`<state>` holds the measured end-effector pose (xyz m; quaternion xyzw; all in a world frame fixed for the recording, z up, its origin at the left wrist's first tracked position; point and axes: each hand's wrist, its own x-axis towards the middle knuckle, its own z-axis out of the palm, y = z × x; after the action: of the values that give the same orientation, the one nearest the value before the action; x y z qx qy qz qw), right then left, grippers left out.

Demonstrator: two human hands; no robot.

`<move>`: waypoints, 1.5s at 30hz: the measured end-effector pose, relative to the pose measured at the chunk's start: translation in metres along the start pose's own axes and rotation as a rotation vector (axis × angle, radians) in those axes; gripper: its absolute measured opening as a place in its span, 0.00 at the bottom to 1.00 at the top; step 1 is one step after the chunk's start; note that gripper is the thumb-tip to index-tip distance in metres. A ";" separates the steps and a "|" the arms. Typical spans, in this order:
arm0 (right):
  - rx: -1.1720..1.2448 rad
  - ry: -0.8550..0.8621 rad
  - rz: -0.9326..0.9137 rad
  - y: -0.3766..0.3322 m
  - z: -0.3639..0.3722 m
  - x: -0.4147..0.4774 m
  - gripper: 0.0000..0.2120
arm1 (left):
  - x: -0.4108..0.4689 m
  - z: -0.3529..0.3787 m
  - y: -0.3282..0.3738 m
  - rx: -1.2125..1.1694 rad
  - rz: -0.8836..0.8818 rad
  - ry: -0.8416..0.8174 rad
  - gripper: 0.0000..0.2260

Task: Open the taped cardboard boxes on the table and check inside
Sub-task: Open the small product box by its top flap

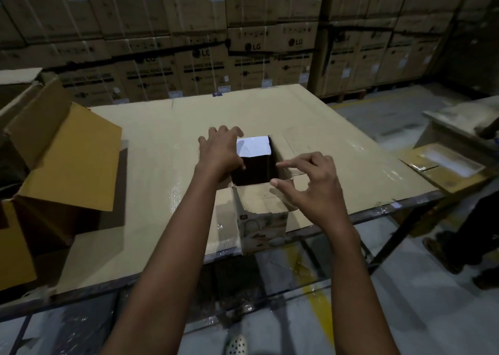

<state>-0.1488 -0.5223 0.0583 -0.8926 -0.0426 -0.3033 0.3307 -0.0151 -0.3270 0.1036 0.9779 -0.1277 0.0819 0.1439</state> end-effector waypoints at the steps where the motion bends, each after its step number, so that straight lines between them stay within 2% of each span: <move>1: 0.009 -0.034 0.003 0.003 0.000 0.001 0.17 | 0.005 0.002 -0.003 -0.029 -0.001 0.018 0.27; 4: 0.048 -0.104 0.031 0.011 -0.002 0.001 0.18 | 0.012 -0.002 -0.008 -0.252 -0.031 0.129 0.14; 6: 0.064 -0.142 0.058 0.015 -0.003 0.002 0.19 | 0.019 -0.009 -0.012 -0.434 -0.071 0.174 0.09; 8: 0.066 -0.170 0.081 0.017 -0.004 0.004 0.19 | 0.027 -0.012 -0.018 -0.593 -0.142 0.211 0.11; 11: 0.077 -0.191 0.096 0.019 -0.002 0.006 0.18 | 0.035 -0.001 -0.027 -0.816 -0.341 0.256 0.14; 14: 0.129 -0.204 0.109 0.021 0.003 0.007 0.16 | 0.032 0.020 -0.032 -0.885 -0.530 0.273 0.12; 17: 0.158 -0.217 0.135 0.021 0.009 0.006 0.15 | 0.026 0.034 -0.034 -1.022 -0.683 0.257 0.16; 21: 0.194 -0.219 0.155 0.022 0.012 0.005 0.18 | 0.023 0.036 -0.029 -0.974 -0.615 0.301 0.14; 23: 0.202 -0.209 0.151 0.022 0.011 0.002 0.26 | 0.011 0.037 -0.028 -0.922 -0.575 0.363 0.12; 25: 0.206 -0.188 0.160 0.023 0.005 -0.003 0.37 | -0.018 0.036 -0.027 -0.882 -0.533 0.439 0.08; 27: 0.255 -0.143 0.187 0.028 -0.004 -0.009 0.43 | -0.063 0.034 -0.025 -0.764 -0.476 0.538 0.10; 29: 0.370 -0.046 0.247 0.036 -0.013 -0.017 0.38 | -0.111 0.030 -0.019 -0.618 -0.441 0.711 0.13; 31: 0.500 0.081 0.356 0.046 -0.016 -0.024 0.28 | -0.142 0.041 -0.021 -0.662 -0.502 0.778 0.14; 33: 0.621 0.125 0.506 0.054 -0.012 -0.031 0.27 | -0.154 0.065 -0.025 -0.872 -0.604 0.668 0.13; 36: 0.714 -0.004 0.630 0.052 0.006 -0.043 0.27 | -0.158 0.094 -0.023 -0.956 -0.540 0.411 0.16; 40: 0.650 -0.144 0.571 0.040 0.032 -0.055 0.29 | -0.150 0.104 -0.009 -0.922 -0.366 0.155 0.35; 43: 0.631 -0.184 0.544 0.026 0.044 -0.060 0.36 | -0.145 0.103 -0.008 -0.945 -0.280 0.134 0.39; 45: 0.646 -0.166 0.502 0.017 0.050 -0.066 0.34 | -0.148 0.100 -0.009 -0.949 -0.255 0.175 0.37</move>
<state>-0.1716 -0.4964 -0.0189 -0.7472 0.0569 -0.1113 0.6527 -0.1414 -0.3157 -0.0225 0.8019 -0.0176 0.0782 0.5920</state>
